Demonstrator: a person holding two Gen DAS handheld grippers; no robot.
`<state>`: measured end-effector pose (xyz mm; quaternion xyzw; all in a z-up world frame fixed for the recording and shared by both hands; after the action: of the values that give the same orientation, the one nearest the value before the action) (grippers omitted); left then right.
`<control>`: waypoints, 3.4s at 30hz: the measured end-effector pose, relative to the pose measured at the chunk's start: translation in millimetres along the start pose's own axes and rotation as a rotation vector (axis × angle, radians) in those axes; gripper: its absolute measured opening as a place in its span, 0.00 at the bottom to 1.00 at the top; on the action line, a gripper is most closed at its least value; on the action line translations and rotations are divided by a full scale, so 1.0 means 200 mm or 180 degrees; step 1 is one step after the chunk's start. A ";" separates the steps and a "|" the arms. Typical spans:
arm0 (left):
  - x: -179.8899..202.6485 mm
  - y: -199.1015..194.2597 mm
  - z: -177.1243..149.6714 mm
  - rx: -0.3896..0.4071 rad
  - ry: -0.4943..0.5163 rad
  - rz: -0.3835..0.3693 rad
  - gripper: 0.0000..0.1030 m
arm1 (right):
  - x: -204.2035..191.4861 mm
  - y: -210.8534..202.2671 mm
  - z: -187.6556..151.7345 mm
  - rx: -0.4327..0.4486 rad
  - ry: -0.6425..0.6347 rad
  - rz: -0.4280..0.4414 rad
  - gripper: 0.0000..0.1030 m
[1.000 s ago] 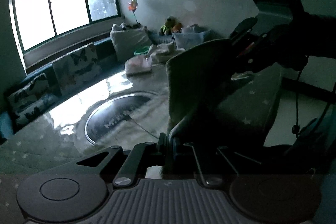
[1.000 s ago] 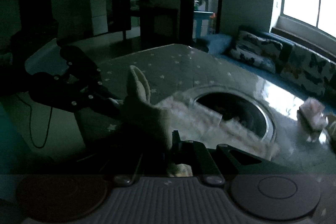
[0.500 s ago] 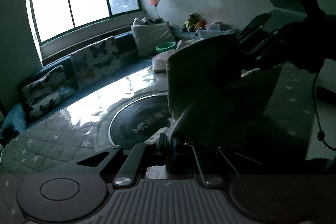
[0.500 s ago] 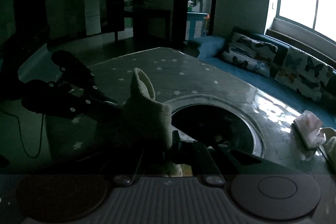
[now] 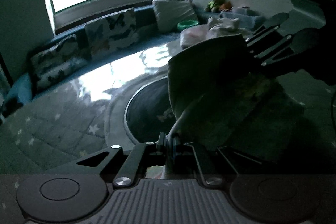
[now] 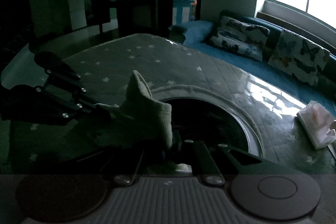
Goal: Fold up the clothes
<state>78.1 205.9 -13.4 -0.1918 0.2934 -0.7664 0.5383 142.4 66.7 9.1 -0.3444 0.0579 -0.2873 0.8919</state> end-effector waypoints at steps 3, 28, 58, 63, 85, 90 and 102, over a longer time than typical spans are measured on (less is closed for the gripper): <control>-0.04 0.06 -0.02 -0.0077 -0.0097 0.0052 0.06 | 0.02 0.10 -0.02 -0.0049 0.0073 -0.0043 0.05; -0.20 0.20 0.03 -0.0250 -0.0399 0.0285 0.34 | 0.14 0.34 -0.16 -0.0171 0.0710 -0.0460 0.26; -0.27 0.27 0.00 -0.0452 -0.0406 0.0675 0.36 | 0.06 0.30 -0.16 -0.0156 0.0688 -0.0477 0.47; -0.26 0.27 0.00 -0.0456 -0.0415 0.0685 0.37 | 0.05 0.26 -0.16 -0.0089 0.0712 -0.0445 0.49; -0.21 0.22 0.00 -0.0477 -0.0419 0.0766 0.48 | 0.01 0.22 -0.20 -0.0123 0.0699 -0.0522 0.63; -0.18 0.19 0.01 -0.0441 -0.0421 0.0769 0.49 | -0.01 0.16 -0.18 -0.0028 0.0702 -0.0500 0.67; -0.03 0.07 -0.01 -0.0374 -0.0486 0.0699 0.53 | -0.07 0.10 -0.24 -0.0085 0.0731 -0.0467 0.77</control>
<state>88.7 209.3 -24.2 -0.2475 0.3152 -0.6676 0.6275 125.9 57.9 -40.5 -0.3244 0.1381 -0.3884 0.8514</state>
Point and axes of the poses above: each gripper's, at about its wrist camera, not at the fingertips, and y roughly the way its jaws point, x to its right, z to its top, the point moved 4 cm from there along y, roughly the way its jaws point, and after that the axes turned 8 degrees about -z, right-handed, at the moved point
